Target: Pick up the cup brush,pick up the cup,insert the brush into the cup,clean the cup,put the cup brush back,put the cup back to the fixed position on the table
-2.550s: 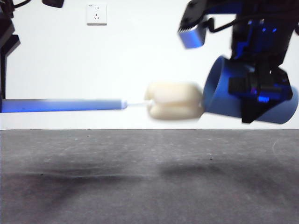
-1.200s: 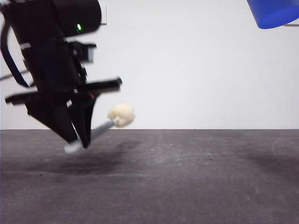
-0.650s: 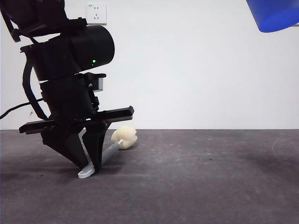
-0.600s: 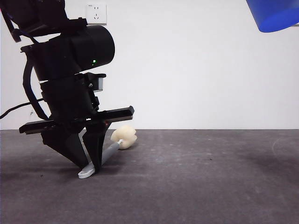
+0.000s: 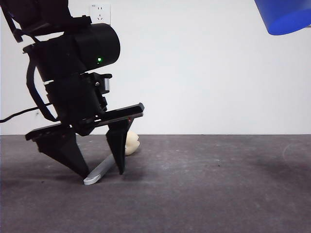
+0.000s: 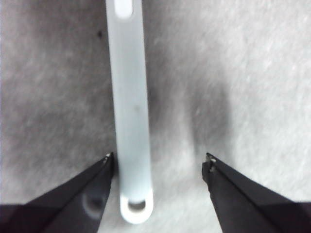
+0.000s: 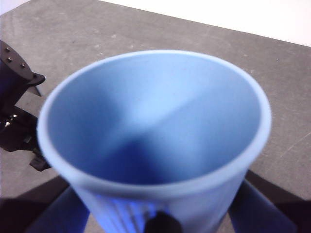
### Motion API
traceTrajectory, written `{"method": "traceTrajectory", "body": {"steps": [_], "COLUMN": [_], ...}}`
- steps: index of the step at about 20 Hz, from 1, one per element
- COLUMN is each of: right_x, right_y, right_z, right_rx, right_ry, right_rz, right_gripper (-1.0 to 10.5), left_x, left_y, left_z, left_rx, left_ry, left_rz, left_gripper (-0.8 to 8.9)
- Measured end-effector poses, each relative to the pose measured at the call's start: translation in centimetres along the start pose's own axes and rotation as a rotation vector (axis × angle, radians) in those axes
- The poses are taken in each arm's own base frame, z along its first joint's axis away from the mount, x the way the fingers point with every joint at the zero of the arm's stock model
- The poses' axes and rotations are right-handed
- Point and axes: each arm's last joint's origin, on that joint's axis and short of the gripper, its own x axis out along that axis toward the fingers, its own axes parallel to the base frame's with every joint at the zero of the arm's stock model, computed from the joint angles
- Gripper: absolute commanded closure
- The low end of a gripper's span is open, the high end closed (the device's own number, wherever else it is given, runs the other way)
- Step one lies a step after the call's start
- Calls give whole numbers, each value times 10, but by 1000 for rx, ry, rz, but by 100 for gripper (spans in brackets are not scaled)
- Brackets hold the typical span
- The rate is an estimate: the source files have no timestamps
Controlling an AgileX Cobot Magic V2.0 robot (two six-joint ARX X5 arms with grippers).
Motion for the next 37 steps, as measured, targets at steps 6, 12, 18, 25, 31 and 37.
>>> {"method": "traceTrajectory", "body": {"steps": [6,12,18,25,31,37], "right_x": [22,78,125,184,211,222], "right_y": [9,22,22,-12,-28,-27], "right_z": [8,-27,-73,-98,-118,-130], "right_rx": [17,22,52,119,114,74], "right_ry": [-26,-40,-85,-116,-145,-151], "right_rz": [54,55,29,15,36,58], "right_gripper": [963,963,963,963,963,963], "left_x": [-27,-112,-190,-219,-219,-220], "left_y": [4,8,24,36,36,35], "left_z": [-7,-14,-44,-64,-64,-63], "left_rx": [75,179,221,223,223,222], "left_ry": [23,-152,-315,-371,-374,-390], "left_rz": [14,-80,-179,-204,-205,-210], "left_gripper": [495,495,495,495,495,495]}}
